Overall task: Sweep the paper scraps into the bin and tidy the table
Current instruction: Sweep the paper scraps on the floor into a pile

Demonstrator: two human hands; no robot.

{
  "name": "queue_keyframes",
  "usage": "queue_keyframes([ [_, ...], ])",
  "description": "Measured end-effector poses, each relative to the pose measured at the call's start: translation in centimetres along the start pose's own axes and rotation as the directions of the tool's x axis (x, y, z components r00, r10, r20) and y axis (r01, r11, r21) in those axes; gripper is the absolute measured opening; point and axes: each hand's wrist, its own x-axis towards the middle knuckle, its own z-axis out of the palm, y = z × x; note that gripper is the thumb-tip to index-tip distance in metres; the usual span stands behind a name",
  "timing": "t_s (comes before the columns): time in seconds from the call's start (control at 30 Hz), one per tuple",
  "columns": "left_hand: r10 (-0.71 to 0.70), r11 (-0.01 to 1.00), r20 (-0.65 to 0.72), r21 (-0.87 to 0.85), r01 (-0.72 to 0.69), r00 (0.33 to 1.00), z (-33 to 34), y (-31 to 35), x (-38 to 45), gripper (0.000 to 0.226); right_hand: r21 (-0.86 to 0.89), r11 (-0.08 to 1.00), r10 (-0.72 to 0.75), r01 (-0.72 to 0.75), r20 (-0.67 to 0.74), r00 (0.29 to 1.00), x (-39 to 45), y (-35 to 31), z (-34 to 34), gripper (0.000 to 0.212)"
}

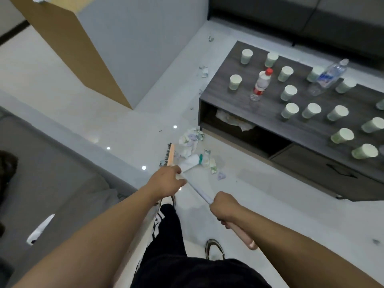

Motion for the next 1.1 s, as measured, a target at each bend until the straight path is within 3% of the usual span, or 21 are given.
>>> queue_keyframes([
  [0.17, -0.068, 0.998, -0.004, -0.013, 0.068, 0.998, -4.8, -6.7, 2.9, 0.051, 0.182, 0.983, -0.005, -0.015, 0.108, 0.994, 5.4, -12.8, 2.2, 0.012],
  [0.3, -0.089, 0.995, 0.039, 0.038, 0.088, 0.995, -8.4, -11.7, 5.2, 0.050, 0.273, 0.962, -0.045, 0.018, 0.093, 0.995, 8.6, -17.7, 3.4, 0.040],
  [0.47, -0.056, 0.996, 0.113, 0.076, 0.047, 0.992, -10.9, -12.5, 9.6, 0.052, 0.337, 0.920, 0.194, -0.201, 0.054, 0.980, 9.7, -15.8, 1.9, 0.038],
  [0.7, 0.153, 0.980, 0.231, 0.092, -0.178, 0.961, -10.6, -4.8, 14.6, 0.052, 0.561, 0.721, 0.436, -0.406, 0.088, 0.896, 6.5, -8.6, -0.5, 0.031],
  [0.83, 0.252, 0.948, 0.302, 0.112, -0.297, 0.919, -9.7, -1.2, 15.7, 0.051, 0.531, 0.754, 0.456, -0.386, -0.001, 0.890, 3.9, -3.9, -0.2, 0.032],
  [0.9, 0.281, 0.933, 0.331, 0.128, -0.338, 0.901, -9.3, -0.1, 16.0, 0.051, 0.502, 0.772, 0.475, -0.390, -0.046, 0.879, 2.5, -2.7, 0.2, 0.023],
  [0.97, 0.300, 0.916, 0.351, 0.155, -0.371, 0.887, -9.0, 0.6, 16.2, 0.052, 0.472, 0.776, 0.513, -0.419, -0.085, 0.854, 1.2, -2.6, 0.7, 0.015],
  [1.1, 0.336, 0.892, 0.351, 0.180, -0.416, 0.874, -9.2, 1.0, 16.4, 0.052, 0.378, 0.826, 0.484, -0.417, -0.099, 0.869, 0.1, -4.9, 1.0, 0.022],
])
